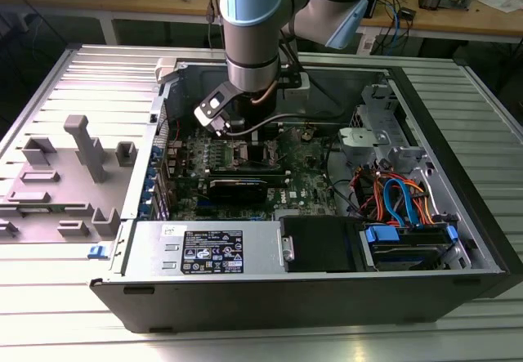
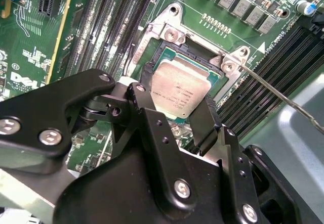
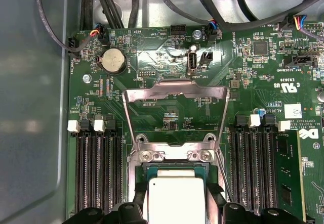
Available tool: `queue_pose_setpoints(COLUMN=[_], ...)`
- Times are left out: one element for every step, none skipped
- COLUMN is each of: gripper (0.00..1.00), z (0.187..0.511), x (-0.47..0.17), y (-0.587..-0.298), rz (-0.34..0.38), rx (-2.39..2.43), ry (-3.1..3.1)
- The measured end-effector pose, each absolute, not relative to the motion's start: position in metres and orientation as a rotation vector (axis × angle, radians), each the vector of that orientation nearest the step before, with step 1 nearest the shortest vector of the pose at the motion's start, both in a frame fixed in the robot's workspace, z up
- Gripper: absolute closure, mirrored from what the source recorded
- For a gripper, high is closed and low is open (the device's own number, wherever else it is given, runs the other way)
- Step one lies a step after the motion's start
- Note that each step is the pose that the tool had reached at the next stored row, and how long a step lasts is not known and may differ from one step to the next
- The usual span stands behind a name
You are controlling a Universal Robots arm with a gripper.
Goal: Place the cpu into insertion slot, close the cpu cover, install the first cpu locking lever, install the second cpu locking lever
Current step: 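Place the cpu into insertion slot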
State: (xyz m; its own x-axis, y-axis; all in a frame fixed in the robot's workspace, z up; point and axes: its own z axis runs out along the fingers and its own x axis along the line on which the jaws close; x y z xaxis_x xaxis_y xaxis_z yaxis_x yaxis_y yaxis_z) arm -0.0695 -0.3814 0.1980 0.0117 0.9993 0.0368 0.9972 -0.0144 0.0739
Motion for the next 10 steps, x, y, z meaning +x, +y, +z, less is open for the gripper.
queue_pose_setpoints(gripper=[0.46,0.46,0.46,0.46,0.46,0.46,0.46,0.46,0.46,0.45], z=[0.1974,0.1972,0.1972,0.197,0.197,0.197,0.197,0.197,0.197,0.1966], x=[-0.0695,-0.0695,-0.0695,-0.0695,-0.0695,-0.0694,-0.0694,-0.0694,-0.0695,-0.0694], y=[-0.3815,-0.3815,-0.3815,-0.3814,-0.3814,-0.3814,-0.3814,-0.3814,-0.3814,-0.3811], rz=[0.122,0.123,0.124,0.125,0.125,0.125,0.125,0.126,0.126,0.128], rx=[2.216,2.216,2.216,2.217,2.217,2.217,2.217,2.217,2.217,2.218], ry=[2.187,2.187,2.187,2.188,2.188,2.188,2.188,2.188,2.188,2.189])
